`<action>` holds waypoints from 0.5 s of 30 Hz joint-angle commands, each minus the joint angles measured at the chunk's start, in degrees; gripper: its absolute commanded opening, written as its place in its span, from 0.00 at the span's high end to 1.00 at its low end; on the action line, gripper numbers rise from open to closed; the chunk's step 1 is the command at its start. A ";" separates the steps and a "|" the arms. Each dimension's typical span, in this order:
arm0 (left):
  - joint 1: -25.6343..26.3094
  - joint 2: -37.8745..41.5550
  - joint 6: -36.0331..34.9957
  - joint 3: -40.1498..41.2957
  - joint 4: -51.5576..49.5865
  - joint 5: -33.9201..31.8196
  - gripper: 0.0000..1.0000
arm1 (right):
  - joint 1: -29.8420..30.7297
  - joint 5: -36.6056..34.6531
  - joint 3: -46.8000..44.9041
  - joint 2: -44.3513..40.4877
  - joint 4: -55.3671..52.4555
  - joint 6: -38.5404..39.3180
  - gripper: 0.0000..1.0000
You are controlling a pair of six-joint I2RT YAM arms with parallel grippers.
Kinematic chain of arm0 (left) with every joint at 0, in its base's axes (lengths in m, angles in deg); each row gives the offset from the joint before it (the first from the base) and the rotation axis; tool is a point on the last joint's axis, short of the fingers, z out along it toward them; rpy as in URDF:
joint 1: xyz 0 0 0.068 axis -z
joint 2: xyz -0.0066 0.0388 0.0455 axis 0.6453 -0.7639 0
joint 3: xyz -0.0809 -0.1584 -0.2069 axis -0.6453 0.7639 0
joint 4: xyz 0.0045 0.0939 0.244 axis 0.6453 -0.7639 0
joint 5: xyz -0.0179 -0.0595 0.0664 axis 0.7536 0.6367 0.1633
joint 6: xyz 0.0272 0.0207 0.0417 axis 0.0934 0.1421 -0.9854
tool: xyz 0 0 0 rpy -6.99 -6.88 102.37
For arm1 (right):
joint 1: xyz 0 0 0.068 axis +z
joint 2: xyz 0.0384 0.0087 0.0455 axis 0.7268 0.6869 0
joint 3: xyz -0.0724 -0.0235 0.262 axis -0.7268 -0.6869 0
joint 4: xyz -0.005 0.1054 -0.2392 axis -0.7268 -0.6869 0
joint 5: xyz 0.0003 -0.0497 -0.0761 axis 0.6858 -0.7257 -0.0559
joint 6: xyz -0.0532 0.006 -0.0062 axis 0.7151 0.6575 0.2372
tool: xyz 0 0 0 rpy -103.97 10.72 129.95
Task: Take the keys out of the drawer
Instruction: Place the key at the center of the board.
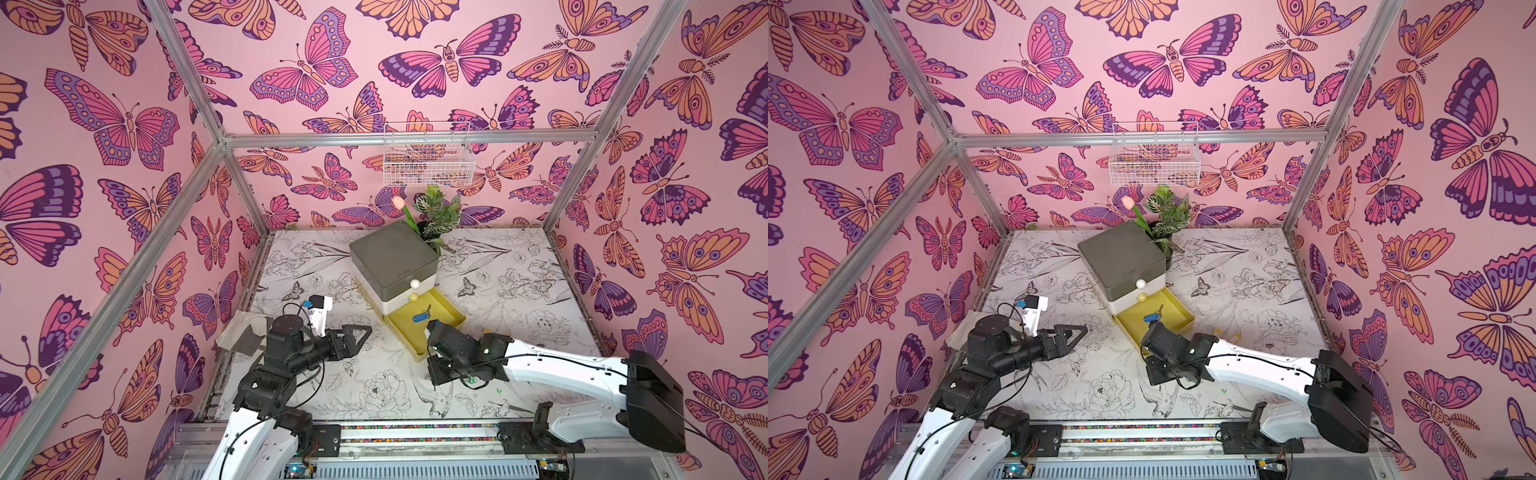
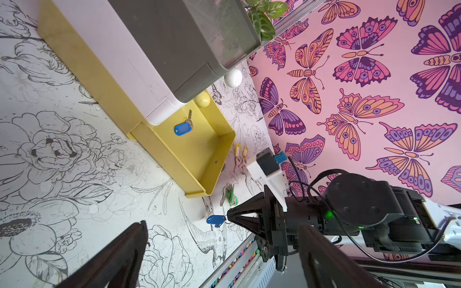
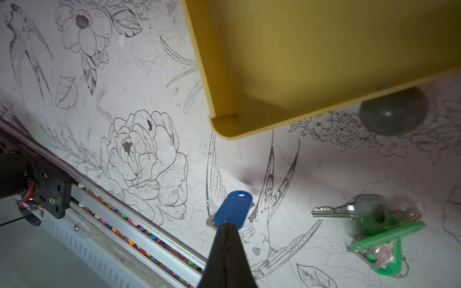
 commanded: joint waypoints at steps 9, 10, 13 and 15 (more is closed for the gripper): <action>-0.43 1.01 -0.51 1.70 -1.41 -1.46 0.01 | 0.62 0.09 -3.02 2.19 2.74 -0.76 0.95; -0.43 1.11 -0.51 1.75 -1.29 -1.71 0.01 | 0.63 0.03 -3.44 1.95 2.42 -0.76 0.95; -0.43 1.10 -0.50 1.82 -1.29 -2.21 0.01 | 0.64 -0.46 -4.87 0.36 1.71 -1.19 0.95; -0.43 0.93 -0.42 1.81 -1.33 -2.32 0.01 | 0.58 -0.66 -5.85 -0.80 1.64 -1.56 0.92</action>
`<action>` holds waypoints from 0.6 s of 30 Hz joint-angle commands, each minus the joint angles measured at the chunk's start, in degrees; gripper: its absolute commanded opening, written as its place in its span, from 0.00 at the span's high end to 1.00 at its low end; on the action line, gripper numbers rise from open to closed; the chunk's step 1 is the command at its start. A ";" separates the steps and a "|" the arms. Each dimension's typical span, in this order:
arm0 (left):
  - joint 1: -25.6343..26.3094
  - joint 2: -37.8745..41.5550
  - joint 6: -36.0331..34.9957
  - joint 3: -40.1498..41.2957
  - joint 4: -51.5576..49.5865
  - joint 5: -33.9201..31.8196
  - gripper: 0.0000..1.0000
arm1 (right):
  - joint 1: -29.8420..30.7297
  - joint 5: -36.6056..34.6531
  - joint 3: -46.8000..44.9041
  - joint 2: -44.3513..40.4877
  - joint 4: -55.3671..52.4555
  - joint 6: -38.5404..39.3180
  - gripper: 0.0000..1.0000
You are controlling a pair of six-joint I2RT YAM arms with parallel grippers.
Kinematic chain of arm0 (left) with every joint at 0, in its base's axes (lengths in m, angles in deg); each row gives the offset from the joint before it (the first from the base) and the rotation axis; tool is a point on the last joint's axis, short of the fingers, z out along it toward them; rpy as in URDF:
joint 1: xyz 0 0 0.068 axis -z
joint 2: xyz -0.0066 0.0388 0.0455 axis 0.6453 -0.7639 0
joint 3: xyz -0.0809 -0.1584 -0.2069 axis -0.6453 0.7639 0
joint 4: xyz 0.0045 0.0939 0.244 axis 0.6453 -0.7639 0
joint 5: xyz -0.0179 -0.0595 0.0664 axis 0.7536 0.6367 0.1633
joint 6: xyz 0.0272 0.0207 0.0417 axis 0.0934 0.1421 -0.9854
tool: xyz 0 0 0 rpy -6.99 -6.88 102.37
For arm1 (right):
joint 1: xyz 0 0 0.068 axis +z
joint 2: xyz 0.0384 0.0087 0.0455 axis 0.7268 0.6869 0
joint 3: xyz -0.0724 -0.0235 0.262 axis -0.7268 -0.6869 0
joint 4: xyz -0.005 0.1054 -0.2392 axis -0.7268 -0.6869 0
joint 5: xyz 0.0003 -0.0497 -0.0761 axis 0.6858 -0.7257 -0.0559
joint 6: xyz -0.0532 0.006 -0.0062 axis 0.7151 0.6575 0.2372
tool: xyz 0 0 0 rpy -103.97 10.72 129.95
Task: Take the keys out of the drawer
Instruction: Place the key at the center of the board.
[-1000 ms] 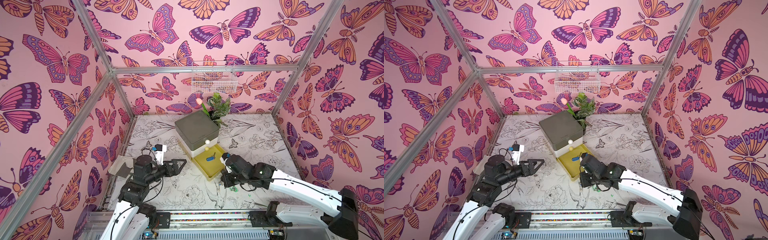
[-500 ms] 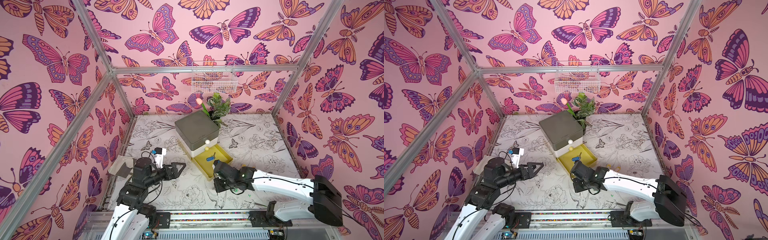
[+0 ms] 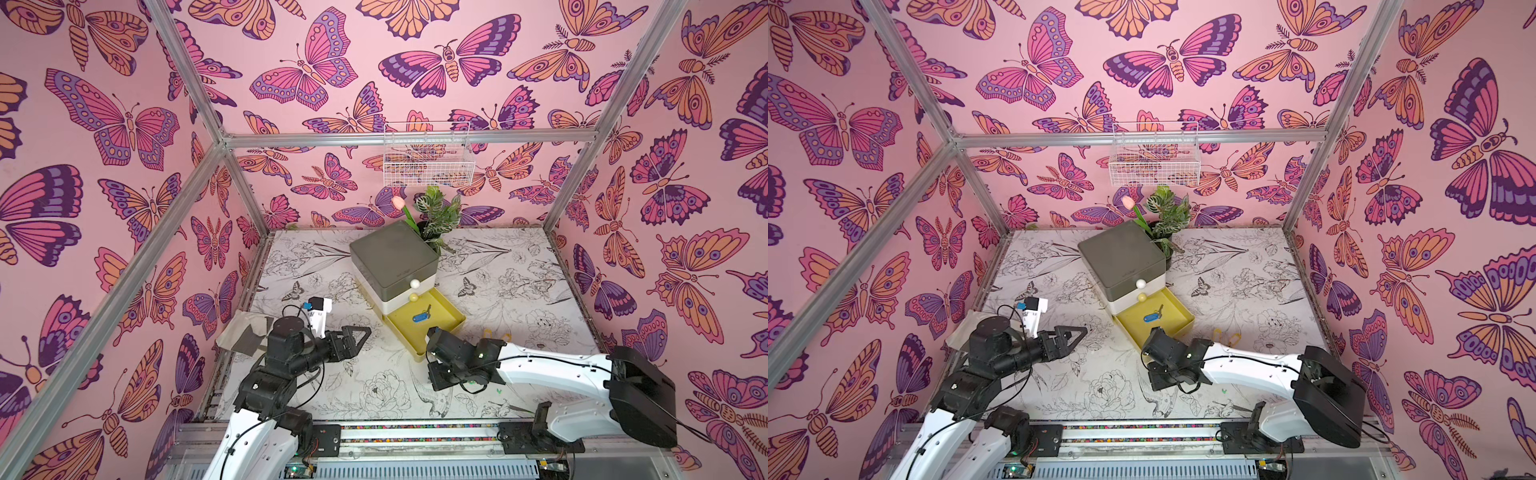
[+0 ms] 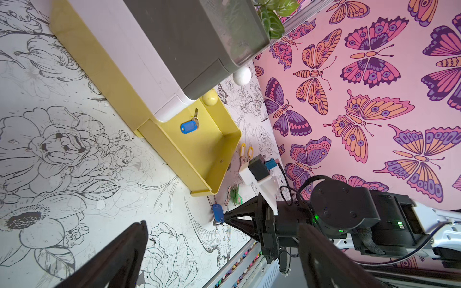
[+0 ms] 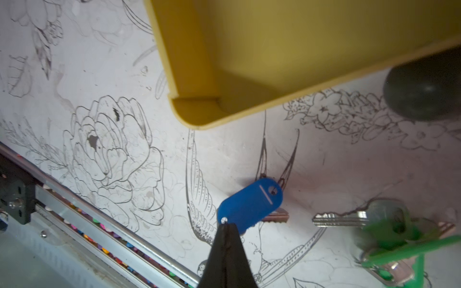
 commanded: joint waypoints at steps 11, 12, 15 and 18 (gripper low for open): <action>-0.43 1.46 0.60 1.47 -1.00 -1.43 0.01 | 0.64 0.60 -1.61 -2.53 0.19 -1.07 0.86; -0.41 1.75 0.74 1.66 -1.00 -1.54 0.01 | 0.70 0.52 -1.70 -2.87 0.14 -1.07 0.84; -0.42 2.53 1.04 1.77 -1.17 -1.77 0.00 | 0.76 -0.39 -1.72 -4.81 -0.94 -0.98 0.74; -0.43 2.88 1.13 1.73 -1.15 -2.02 0.01 | 0.63 -2.34 -0.09 -7.53 -4.63 -0.90 0.67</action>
